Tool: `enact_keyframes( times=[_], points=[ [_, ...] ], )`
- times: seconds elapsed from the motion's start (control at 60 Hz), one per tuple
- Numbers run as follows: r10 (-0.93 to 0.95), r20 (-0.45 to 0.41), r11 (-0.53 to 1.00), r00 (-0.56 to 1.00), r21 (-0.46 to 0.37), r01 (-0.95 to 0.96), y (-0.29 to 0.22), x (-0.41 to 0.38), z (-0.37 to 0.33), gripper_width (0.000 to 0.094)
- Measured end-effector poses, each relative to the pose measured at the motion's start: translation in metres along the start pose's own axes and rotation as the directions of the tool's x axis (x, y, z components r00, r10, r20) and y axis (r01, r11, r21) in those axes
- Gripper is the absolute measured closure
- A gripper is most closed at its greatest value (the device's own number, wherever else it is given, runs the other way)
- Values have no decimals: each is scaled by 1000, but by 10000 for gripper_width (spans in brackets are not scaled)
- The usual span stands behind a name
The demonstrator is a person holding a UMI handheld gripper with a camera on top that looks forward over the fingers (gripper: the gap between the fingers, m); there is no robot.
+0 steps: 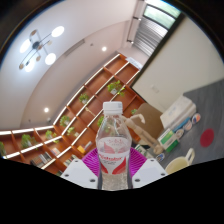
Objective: Pour water
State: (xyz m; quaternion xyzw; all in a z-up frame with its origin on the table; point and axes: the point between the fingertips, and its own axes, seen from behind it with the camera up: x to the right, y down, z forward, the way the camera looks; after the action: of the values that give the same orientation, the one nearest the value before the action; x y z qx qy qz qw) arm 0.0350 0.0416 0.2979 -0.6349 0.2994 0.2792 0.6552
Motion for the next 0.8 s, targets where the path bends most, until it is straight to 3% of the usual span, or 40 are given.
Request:
enact_keyframes(
  times=[0.15, 0.25, 0.333, 0.55, 0.8],
  points=[
    [-467, -223, 878, 856, 1, 479, -62, 46, -2, 567],
    [-588, -357, 781, 726, -14, 625, -101, 86, -10, 568],
    [-629, -422, 729, 653, -29, 684, -123, 122, -12, 567],
    [-659, -489, 698, 571, -115, 707, -129, 224, -9, 568],
    [-691, -470, 687, 549, -189, 702, -98, 289, 4, 568]
  ],
)
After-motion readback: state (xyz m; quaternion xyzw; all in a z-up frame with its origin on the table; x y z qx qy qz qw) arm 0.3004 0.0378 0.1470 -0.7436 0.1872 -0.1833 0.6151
